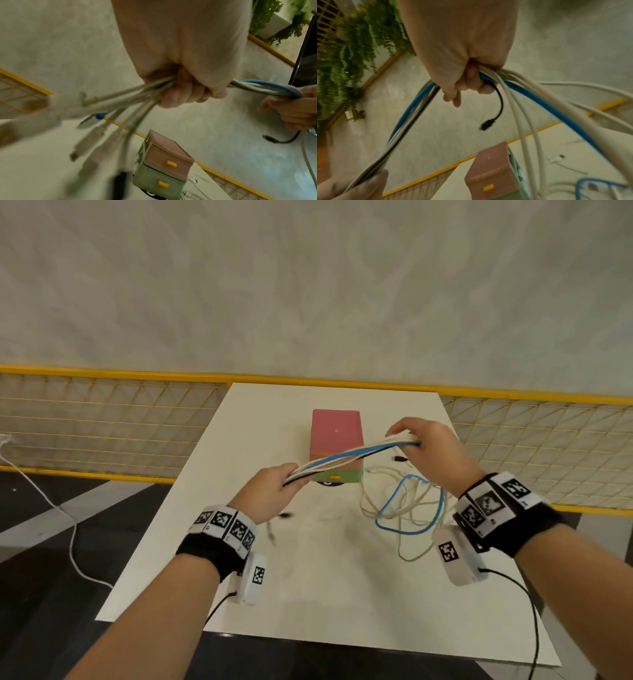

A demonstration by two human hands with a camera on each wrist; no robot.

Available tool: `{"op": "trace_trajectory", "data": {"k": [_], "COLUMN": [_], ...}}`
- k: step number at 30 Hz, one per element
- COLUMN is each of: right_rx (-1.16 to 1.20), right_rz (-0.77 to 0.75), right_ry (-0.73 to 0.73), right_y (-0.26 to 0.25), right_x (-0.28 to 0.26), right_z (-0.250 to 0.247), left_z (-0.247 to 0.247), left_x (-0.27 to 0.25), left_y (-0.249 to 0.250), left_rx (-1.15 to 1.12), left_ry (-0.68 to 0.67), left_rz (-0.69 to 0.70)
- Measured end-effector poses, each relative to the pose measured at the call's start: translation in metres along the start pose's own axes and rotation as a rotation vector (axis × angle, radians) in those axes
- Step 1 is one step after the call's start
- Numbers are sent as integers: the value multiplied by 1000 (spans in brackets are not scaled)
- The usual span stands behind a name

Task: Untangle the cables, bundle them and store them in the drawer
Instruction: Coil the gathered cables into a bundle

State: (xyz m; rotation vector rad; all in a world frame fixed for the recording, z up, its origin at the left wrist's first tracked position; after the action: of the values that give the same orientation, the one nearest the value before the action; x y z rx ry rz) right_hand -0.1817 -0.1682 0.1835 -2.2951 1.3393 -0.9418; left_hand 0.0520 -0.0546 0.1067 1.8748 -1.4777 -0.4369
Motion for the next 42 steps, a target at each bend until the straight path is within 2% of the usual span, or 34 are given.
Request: {"op": "trace_trajectory", "data": {"k": [2, 4, 6, 8, 9, 12, 14, 17, 21, 23, 25, 27, 30, 32, 33, 35, 38, 40, 42], "right_rx": [-155, -414, -512, -420, -336, -114, -126, -94, -137, -222, -206, -123, -89, -11, 48, 157, 268, 349, 420], "right_rz": [49, 42, -100, -264, -298, -188, -157, -116, -111, -182, -295, -303, -150, -25, 40, 65, -42, 43, 140], "right_ry": [-113, -246, -308, -317, -309, -210, -176, -116, -179, -180, -226, -217, -116, -131, -139, -144, -146, -144, -162], "right_y": [9, 14, -5, -31, -42, -46, -36, -16, -12, -24, -42, -55, -47, -32, -28, -34, -63, -65, -62], "right_x": [-9, -18, -31, -46, -53, -50, -43, -37, -42, -45, -51, -53, -47, -44, -44, -47, -51, -51, -51], "right_z": [8, 15, 26, 49, 61, 73, 65, 48, 45, 48, 60, 67, 61, 56, 54, 52, 50, 51, 50], "left_z": [3, 6, 13, 25, 31, 40, 31, 12, 9, 13, 20, 21, 4, -11, -14, -10, 0, -5, -13], "left_x": [3, 6, 7, 5, 2, -3, -4, -3, -4, -4, -6, -8, -2, 0, -1, -6, -12, -9, -4], "left_y": [4, 13, 29, 55, 68, 90, 84, 63, 62, 71, 86, 101, 106, 107, 111, 122, 134, 134, 129], "left_rx": [135, 272, 398, 462, 469, 416, 360, 423, 541, 636, 683, 598, 262, -31, -109, -111, -58, -49, -232], "left_ry": [12, 15, -1, -35, -58, -106, -99, -62, -99, -114, -143, -180, -199, -158, -132, -67, 59, 189, 272], "left_rz": [34, 64, 118, 212, 260, 337, 333, 335, 362, 385, 412, 412, 310, 238, 245, 327, 374, 388, 379]}}
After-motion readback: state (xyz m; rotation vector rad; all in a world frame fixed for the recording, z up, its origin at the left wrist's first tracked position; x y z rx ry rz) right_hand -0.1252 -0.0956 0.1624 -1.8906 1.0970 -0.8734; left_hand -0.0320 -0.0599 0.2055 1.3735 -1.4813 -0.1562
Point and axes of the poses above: each hand's wrist, its own x-axis towards the middle knuckle, its own z-axis out of the palm, y = z × x, the point moved 5 cm from there along x, towards the middle knuckle, and after that the axes turned 12 degrees about y, right-handed, at the moved point
